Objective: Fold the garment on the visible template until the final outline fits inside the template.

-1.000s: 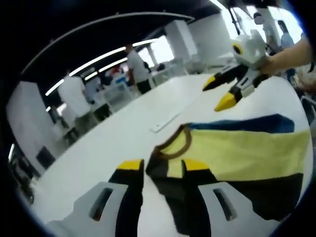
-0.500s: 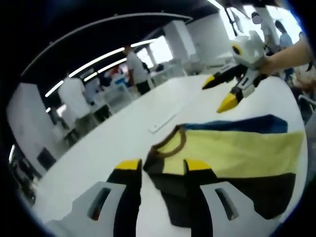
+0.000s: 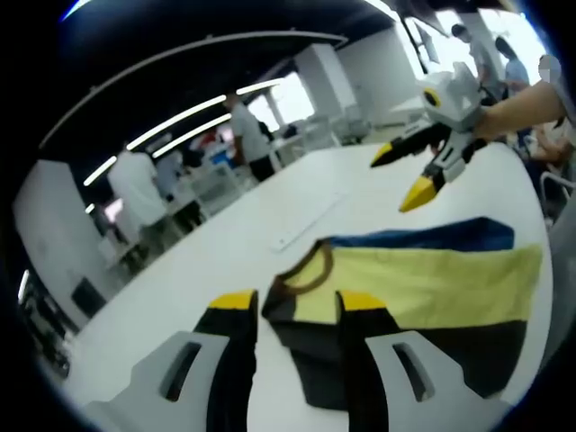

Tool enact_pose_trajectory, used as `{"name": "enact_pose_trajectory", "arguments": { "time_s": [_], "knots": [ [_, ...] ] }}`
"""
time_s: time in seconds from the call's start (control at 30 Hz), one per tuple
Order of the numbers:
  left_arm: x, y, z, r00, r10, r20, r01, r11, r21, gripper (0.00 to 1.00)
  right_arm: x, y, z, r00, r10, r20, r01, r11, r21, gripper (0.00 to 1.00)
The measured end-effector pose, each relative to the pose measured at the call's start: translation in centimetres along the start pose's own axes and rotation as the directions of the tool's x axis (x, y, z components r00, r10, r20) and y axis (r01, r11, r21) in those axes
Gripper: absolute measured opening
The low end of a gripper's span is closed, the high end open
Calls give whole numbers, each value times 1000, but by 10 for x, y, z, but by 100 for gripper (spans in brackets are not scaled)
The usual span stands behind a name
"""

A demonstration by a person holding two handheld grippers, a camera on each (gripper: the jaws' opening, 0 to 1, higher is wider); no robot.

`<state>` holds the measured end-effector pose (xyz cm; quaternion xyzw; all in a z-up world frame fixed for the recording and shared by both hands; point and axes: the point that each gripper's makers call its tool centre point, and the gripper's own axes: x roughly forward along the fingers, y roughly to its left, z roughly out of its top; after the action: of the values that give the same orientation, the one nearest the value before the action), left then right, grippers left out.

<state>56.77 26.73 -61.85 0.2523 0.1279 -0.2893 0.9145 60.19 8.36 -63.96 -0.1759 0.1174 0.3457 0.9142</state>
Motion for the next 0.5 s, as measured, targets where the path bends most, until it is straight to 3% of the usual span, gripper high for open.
{"name": "enact_pose_trajectory", "arguments": {
  "time_s": [0.5],
  "knots": [
    [-25, -11, 7, 1000, -6, 0, 6, 1000, 5, 32, -34, 21, 12, 1000, 24, 17, -24, 1000, -8, 71]
  ]
}}
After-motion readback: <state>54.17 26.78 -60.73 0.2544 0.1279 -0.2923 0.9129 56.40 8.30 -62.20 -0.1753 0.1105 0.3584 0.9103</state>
